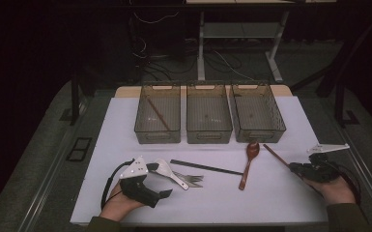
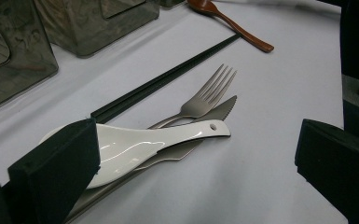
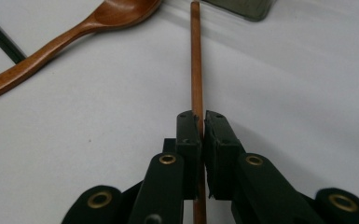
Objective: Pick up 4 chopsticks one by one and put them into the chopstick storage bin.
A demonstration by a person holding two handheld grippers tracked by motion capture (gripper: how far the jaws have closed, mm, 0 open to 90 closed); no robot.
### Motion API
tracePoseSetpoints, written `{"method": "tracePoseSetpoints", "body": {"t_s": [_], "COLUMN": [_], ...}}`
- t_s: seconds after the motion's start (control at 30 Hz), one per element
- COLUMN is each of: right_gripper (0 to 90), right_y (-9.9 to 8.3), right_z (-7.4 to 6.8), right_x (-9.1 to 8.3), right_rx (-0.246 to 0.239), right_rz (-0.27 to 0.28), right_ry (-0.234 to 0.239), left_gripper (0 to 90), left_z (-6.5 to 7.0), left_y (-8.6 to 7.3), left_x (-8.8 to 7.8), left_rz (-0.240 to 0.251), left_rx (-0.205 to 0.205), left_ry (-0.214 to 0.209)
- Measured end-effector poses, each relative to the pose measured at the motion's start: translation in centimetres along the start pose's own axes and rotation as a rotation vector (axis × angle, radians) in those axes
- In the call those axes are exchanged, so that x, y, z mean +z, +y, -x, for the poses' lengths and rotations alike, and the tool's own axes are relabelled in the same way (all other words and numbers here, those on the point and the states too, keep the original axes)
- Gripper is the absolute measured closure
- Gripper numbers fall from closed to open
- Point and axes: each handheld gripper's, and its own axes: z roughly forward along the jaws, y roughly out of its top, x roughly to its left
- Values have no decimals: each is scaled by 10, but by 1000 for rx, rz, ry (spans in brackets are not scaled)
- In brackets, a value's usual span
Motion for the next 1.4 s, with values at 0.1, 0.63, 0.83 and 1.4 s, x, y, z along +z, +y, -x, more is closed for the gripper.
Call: {"method": "tracePoseSetpoints", "body": {"t_s": [0.1, 0.63, 0.83, 1.4], "right_gripper": [843, 843, 843, 843], "right_y": [1, 11, 15, 31], "right_z": [-1, -15, -21, -40], "right_x": [-5, -19, -18, -16], "right_rx": [-3, -64, -91, -150], "right_rz": [13, 88, 102, 143], "right_ry": [7, 85, 115, 181], "left_gripper": [0, 0, 0, 0], "left_z": [0, -2, -2, -1], "left_y": [0, -1, -1, 0], "left_x": [0, -1, -1, 1], "left_rz": [0, 3, 5, -2], "left_rx": [0, -4, -4, 1], "left_ry": [1, 2, 2, 1]}}
